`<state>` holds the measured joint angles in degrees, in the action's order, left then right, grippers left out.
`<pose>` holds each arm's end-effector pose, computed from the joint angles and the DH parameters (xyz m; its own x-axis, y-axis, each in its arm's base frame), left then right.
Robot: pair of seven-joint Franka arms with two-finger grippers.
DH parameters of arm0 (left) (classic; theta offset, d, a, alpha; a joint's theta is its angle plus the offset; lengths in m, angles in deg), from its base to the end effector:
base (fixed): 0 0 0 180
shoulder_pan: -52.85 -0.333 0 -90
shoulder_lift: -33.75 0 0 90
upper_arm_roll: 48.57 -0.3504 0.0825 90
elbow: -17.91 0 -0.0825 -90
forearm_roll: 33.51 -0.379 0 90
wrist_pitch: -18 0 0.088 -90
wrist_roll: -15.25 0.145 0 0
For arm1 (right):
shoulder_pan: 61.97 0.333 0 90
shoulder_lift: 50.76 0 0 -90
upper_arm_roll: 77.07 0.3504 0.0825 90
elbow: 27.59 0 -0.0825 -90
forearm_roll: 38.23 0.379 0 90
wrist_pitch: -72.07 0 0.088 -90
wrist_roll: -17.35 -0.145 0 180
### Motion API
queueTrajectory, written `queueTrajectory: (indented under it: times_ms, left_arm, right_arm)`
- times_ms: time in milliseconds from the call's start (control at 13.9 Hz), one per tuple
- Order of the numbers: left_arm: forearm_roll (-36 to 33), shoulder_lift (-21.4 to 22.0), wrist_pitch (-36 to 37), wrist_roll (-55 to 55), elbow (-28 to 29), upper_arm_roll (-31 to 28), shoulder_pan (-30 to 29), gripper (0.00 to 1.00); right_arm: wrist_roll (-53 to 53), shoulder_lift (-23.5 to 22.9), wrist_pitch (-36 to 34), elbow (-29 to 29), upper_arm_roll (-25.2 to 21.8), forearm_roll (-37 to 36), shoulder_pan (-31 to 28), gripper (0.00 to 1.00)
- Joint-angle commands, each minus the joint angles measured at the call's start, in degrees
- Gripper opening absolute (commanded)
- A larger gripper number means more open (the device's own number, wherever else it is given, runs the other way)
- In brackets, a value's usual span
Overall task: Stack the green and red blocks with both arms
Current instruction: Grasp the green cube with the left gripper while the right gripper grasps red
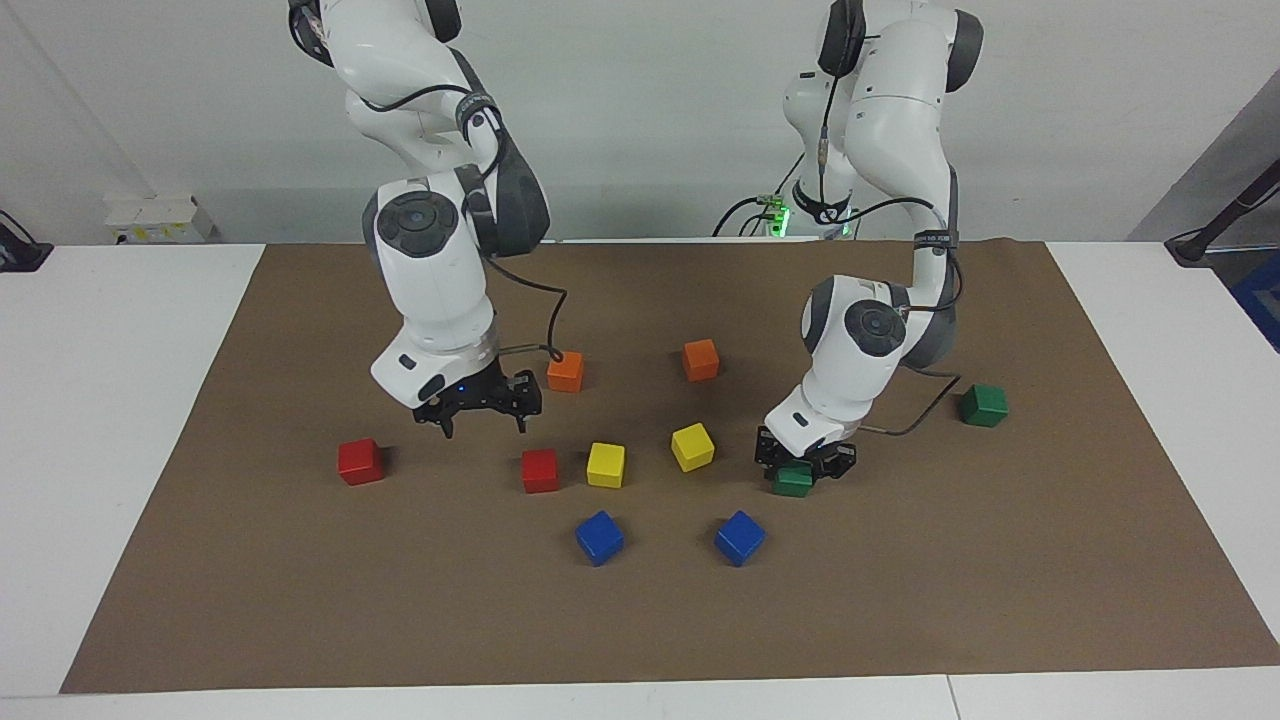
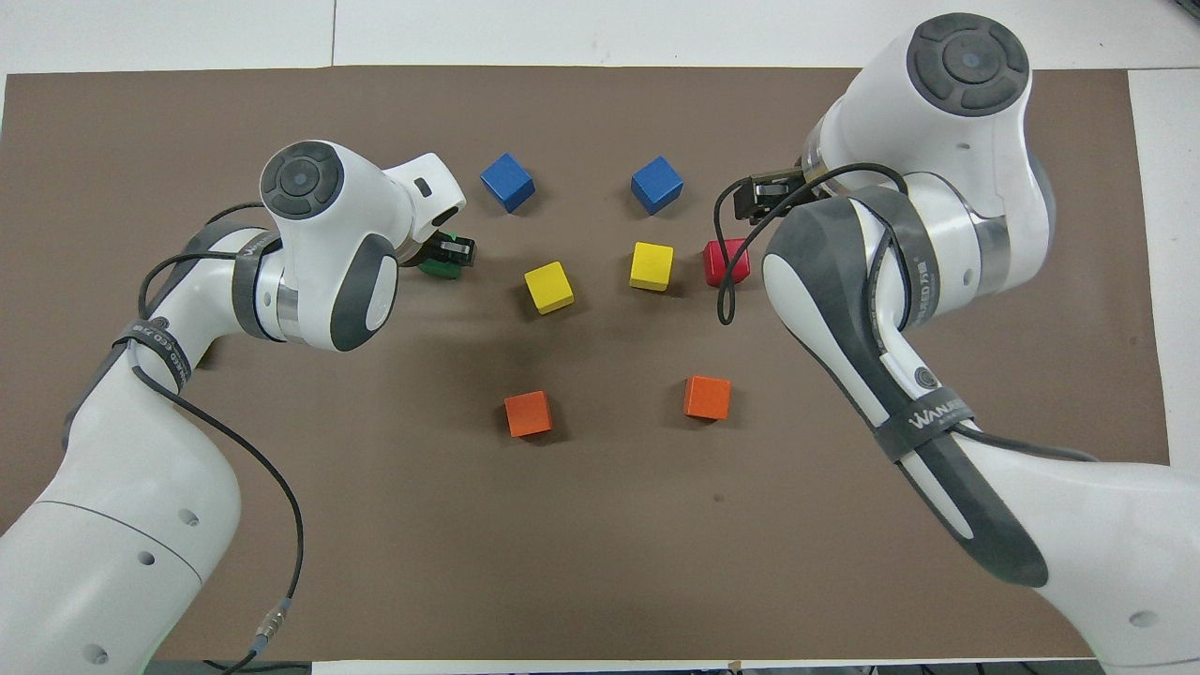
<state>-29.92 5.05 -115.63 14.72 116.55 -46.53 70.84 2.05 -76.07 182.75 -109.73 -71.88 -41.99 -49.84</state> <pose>0.6533 -0.2384 0.3023 0.9525 -0.2849 0.1074 -0.2929 -0.9537 0.0678 0.6796 0.1940 0.4407 0.9969 0.0470 0.0623 0.0466 -0.9989 0.0078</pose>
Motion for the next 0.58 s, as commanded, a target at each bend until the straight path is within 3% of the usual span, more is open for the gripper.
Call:
queueTrajectory:
  times_ms: [0, 144, 361, 505]
  left_arm:
    - [-1.0, 1.7, 3.0, -2.1, -0.9, -1.0, 0.4, 0.00]
    - [-0.8, 3.6, 7.8, -2.4, -3.6, -0.9, -1.7, 0.00]
    - [-0.8, 10.9, 16.3, -1.8, -3.1, -0.9, -7.2, 0.00]
    - [-1.1, 13.5, 20.9, 0.4, -2.8, -1.0, -11.4, 0.00]
  right_arm:
    - [-2.5, -4.9, -1.1, 5.7, 0.1, -1.2, 1.1, 1.00]
    - [-3.9, -6.2, 1.5, 5.3, 0.1, -1.2, 1.7, 1.00]
    - [-5.8, -6.5, 5.2, 3.9, 0.1, -0.3, 2.6, 1.00]
    - [-6.2, -6.5, 6.4, 2.3, 0.2, -0.2, 2.4, 1.00]
